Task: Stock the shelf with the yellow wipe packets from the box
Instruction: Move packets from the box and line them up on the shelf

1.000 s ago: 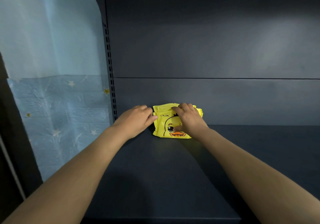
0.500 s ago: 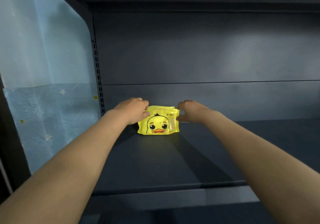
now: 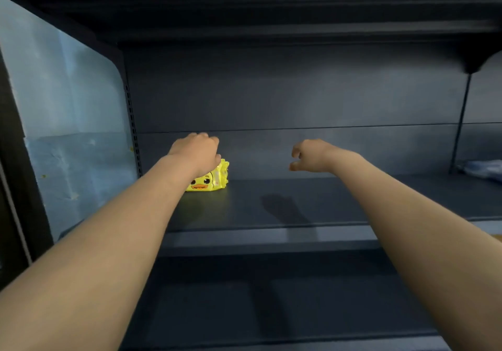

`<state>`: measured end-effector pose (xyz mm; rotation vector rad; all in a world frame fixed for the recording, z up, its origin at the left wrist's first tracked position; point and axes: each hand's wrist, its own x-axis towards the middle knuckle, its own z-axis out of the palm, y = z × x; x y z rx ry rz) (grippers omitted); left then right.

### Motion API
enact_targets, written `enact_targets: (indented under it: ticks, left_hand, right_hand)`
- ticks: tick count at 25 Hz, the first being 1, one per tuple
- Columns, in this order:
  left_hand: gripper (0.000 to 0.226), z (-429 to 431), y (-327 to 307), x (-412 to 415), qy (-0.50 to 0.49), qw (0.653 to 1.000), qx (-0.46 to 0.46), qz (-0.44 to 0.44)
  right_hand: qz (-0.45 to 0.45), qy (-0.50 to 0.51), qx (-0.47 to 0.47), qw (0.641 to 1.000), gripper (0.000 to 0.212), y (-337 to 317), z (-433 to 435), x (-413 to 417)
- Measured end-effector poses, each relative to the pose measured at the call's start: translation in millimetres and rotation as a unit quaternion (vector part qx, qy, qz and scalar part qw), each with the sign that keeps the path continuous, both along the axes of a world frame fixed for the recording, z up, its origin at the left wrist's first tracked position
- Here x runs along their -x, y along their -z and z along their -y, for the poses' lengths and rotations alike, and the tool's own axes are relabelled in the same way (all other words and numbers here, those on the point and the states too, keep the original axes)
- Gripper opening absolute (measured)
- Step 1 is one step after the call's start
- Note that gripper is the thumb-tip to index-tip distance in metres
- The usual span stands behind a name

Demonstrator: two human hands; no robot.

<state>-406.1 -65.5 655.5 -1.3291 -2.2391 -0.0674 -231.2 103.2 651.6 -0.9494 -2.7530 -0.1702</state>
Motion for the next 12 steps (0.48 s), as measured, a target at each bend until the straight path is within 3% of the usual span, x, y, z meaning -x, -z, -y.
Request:
enact_targets:
  ticks: [12]
  left_hand:
    - [0.028, 30.6, 47.0, -169.9, 0.059, 0.998, -0.008, 0.038]
  right_hand:
    - [-0.059, 0.012, 0.047, 0.997, 0.054, 31.9, 26.2, -166.2]
